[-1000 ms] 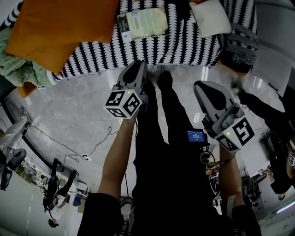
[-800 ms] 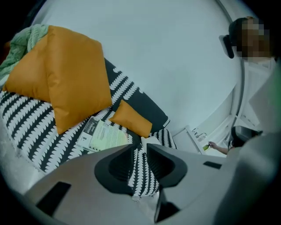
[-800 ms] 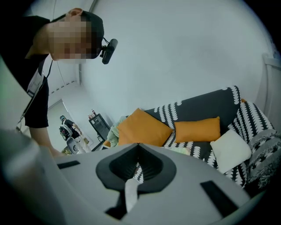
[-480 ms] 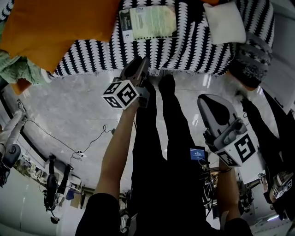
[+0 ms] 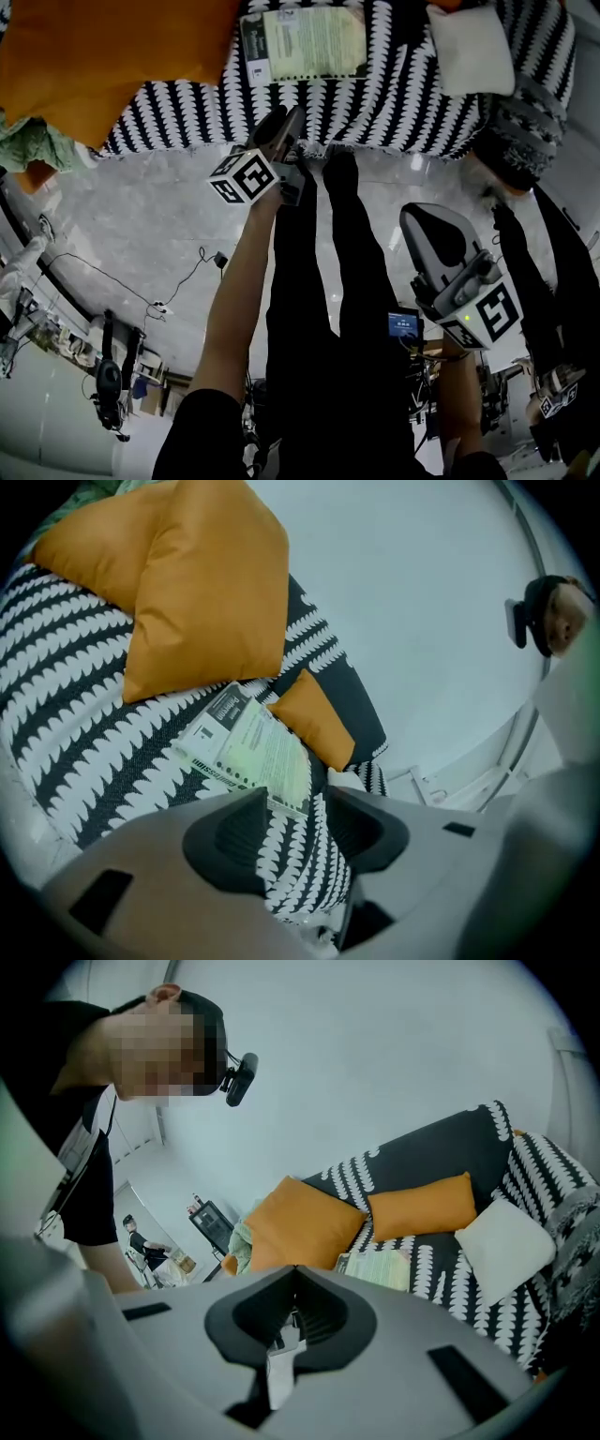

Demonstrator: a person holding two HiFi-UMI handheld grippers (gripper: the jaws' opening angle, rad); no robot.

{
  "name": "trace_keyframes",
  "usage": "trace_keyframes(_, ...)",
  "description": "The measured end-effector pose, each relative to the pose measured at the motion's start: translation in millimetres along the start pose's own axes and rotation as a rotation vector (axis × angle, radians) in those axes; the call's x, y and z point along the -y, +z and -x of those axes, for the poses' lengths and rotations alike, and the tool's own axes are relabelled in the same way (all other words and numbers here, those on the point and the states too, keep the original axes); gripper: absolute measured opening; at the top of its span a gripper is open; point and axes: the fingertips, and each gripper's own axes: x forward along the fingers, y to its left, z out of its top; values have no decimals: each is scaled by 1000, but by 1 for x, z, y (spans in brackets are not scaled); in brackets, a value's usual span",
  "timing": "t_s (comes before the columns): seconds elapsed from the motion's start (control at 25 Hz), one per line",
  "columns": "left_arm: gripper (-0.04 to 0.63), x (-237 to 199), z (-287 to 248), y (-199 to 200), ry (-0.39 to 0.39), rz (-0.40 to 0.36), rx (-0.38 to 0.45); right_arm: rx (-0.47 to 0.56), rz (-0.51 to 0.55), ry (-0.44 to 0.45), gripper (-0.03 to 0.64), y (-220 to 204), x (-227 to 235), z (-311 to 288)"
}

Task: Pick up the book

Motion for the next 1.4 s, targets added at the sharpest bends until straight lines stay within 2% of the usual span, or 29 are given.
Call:
trace_keyframes(0.12,199,-15,-9,2,12,49,15,-12,-2,12,17,1,-1,-8)
trace_keyframes(0.48,247,-57,-27,-1,73,103,11,-15,-35,17,17,-8,5,-22)
trace_keyframes(0.64,264,-64,-40,3,6,202,55,-33,-45,22,17,-16,8,-32)
trace_keyframes(0.84,276,-83,-55,3,-14,314,76,-47,-55,13,17,-18,13,-44)
trace_keyframes(1.16,281,-90,-59,5,-42,399,114,-28,-54,30,17,-17,6,-42)
trace_keyframes(1.4,279,-99,-65,4,-51,396,106,-13,-64,27,17,-13,9,-45)
